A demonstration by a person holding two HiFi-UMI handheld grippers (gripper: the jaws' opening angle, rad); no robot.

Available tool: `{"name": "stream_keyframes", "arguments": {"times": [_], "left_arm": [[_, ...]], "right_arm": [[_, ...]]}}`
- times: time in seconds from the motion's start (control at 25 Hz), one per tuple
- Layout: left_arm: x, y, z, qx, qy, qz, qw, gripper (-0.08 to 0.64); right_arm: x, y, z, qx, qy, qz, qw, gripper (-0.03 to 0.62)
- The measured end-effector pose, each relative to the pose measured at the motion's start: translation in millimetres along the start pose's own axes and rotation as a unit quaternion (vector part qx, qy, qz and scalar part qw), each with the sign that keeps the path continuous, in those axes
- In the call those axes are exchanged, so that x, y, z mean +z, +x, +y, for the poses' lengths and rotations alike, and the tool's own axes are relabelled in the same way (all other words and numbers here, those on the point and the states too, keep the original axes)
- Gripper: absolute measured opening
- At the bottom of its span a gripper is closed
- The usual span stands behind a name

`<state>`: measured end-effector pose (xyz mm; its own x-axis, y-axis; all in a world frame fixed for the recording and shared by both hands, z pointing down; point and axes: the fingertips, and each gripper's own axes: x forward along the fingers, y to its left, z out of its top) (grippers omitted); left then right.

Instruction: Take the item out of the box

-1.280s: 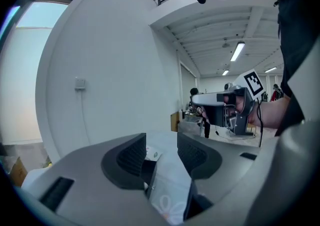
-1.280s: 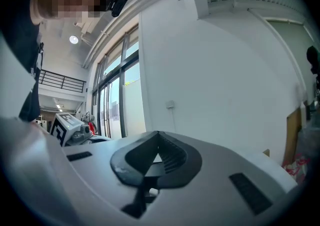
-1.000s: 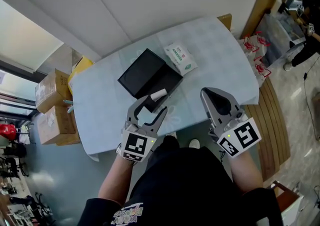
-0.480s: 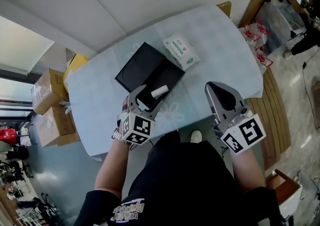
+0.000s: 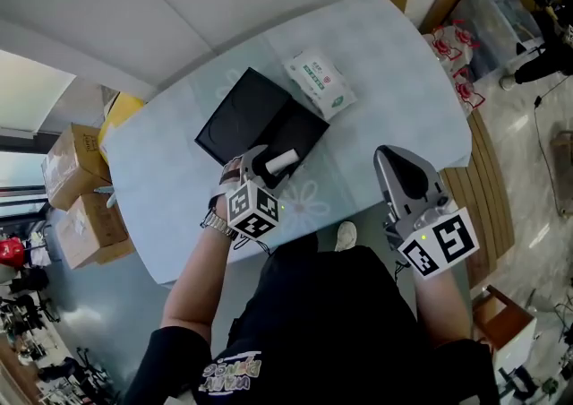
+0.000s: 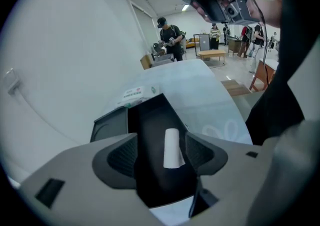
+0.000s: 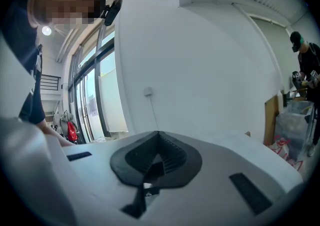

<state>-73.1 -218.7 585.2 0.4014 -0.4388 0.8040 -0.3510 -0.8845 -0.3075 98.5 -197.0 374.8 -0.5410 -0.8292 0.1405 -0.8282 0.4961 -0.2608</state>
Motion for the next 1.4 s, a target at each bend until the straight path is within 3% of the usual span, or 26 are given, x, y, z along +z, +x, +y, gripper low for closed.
{"name": "stream_keyframes", "arguments": {"times": [0.24,0.52,1.08,1.4], "left_arm": [[-17,31,-11,-0.03,0.054,0.05,0.9969,0.288],[-31,53,-15,-0.062,0.082,0.09,0.9906,0.288],[-36,75,-18,-0.095,0.091,0.134,0.9822,0.282],[-37,74,-28,-0.129,0.098,0.148,0.9757,0.211]], "right_arm": [[-9,2,-9,-0.018,0.01,0.01,1.0,0.009],[-19,-7,-22,-0.042,0.024,0.015,0.999,0.009],[-28,-31,-39,-0.089,0.043,0.013,0.995,0.009],[-31,-34,-38,-0.093,0.049,0.014,0.994,0.009]]}}
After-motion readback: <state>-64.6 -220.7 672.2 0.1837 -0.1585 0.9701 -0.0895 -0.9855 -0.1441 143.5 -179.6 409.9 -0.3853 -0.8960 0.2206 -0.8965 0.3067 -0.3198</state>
